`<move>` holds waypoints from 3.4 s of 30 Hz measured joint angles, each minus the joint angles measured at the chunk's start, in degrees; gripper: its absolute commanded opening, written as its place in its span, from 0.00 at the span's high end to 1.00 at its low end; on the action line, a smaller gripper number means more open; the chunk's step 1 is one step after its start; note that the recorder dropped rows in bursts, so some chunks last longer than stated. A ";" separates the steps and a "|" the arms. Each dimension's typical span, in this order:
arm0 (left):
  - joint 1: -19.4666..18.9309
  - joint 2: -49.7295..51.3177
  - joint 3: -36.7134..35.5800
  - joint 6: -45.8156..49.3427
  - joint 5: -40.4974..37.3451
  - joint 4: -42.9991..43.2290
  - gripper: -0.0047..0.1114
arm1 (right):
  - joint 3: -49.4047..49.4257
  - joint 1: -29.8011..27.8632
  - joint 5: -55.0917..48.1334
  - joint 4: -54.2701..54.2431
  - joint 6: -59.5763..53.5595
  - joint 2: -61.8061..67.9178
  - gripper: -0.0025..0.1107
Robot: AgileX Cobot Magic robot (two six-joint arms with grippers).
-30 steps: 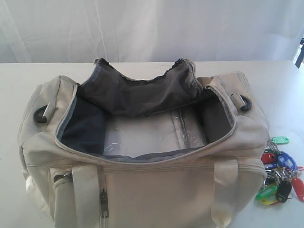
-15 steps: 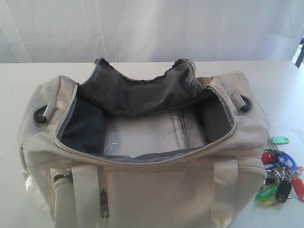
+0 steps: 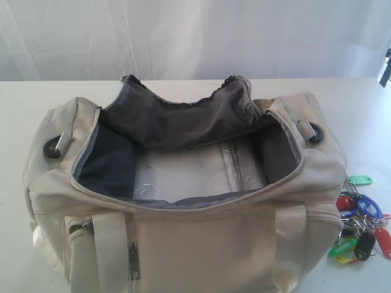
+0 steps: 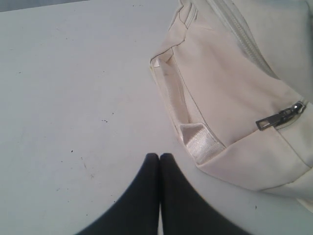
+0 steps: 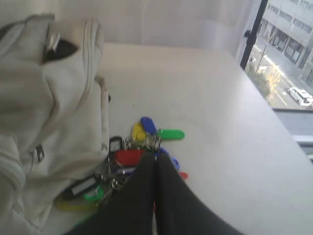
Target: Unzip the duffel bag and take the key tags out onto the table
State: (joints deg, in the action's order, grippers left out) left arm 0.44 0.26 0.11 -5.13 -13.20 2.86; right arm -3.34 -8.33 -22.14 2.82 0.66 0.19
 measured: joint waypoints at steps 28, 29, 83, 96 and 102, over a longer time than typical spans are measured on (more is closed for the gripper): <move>0.00 0.00 0.00 0.00 0.00 0.00 0.96 | 3.08 5.67 2.15 0.00 0.28 0.00 0.98; 0.00 0.00 0.00 0.00 0.00 0.00 0.96 | 3.08 5.67 2.15 0.00 0.28 0.00 0.98; -9.79 0.00 0.00 0.00 0.00 0.00 0.96 | 3.08 -0.21 2.37 0.00 0.53 0.00 0.98; -7.56 0.00 0.00 0.00 0.00 0.00 0.96 | 3.08 -0.21 2.37 -0.11 0.53 0.00 0.98; -7.56 0.00 0.00 0.00 0.00 0.00 0.96 | 3.08 -0.21 2.37 -0.11 0.65 0.00 0.98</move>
State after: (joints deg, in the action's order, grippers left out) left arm -7.13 0.26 0.11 -5.13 -13.20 2.86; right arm -0.26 -8.54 -19.77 2.71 1.31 0.19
